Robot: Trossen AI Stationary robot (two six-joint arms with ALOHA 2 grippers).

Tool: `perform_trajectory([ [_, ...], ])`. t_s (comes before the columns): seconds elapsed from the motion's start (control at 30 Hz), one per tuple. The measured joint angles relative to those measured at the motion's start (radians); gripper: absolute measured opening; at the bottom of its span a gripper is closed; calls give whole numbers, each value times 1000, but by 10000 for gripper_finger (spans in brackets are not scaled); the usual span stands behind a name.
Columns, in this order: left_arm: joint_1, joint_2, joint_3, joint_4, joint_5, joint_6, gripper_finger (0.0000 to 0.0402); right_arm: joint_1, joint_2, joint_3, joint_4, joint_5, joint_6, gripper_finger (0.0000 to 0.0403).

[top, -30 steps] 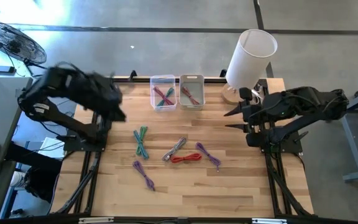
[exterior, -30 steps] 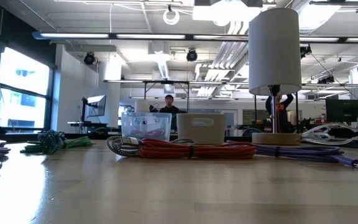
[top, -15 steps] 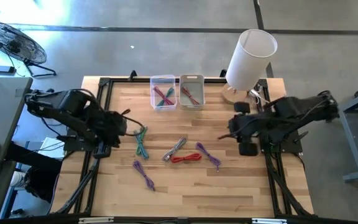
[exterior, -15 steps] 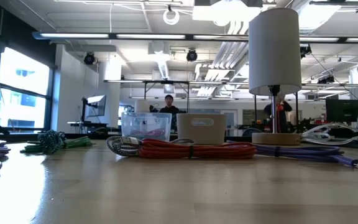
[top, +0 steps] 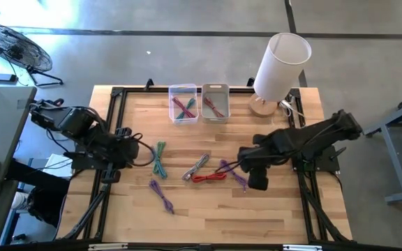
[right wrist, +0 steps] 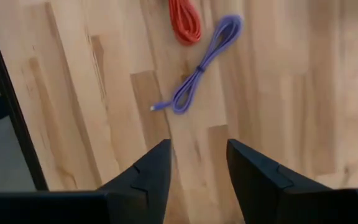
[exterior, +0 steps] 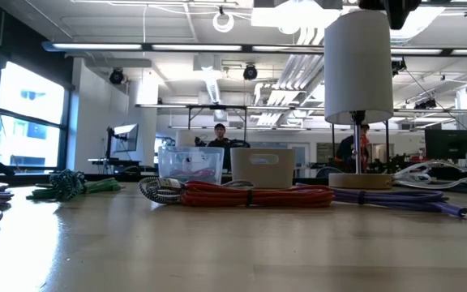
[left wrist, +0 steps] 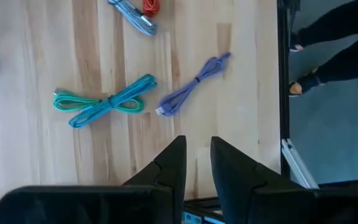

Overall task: Pick & Place USB Port
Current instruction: Put the violet charger cable into the gray bin

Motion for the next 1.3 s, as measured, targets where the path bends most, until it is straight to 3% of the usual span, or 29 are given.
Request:
perform_trajectory([
  [0.3,-116,-23,0,0,-7,-45,72,31,144,0,63,-36,65,205],
  [0.73,-258,-30,0,-1,-136,-65,72,20,275,-5,140,69,91,212],
  [1.3,-269,-31,0,0,-175,-49,72,-56,271,-308,421,-57,142,212],
])
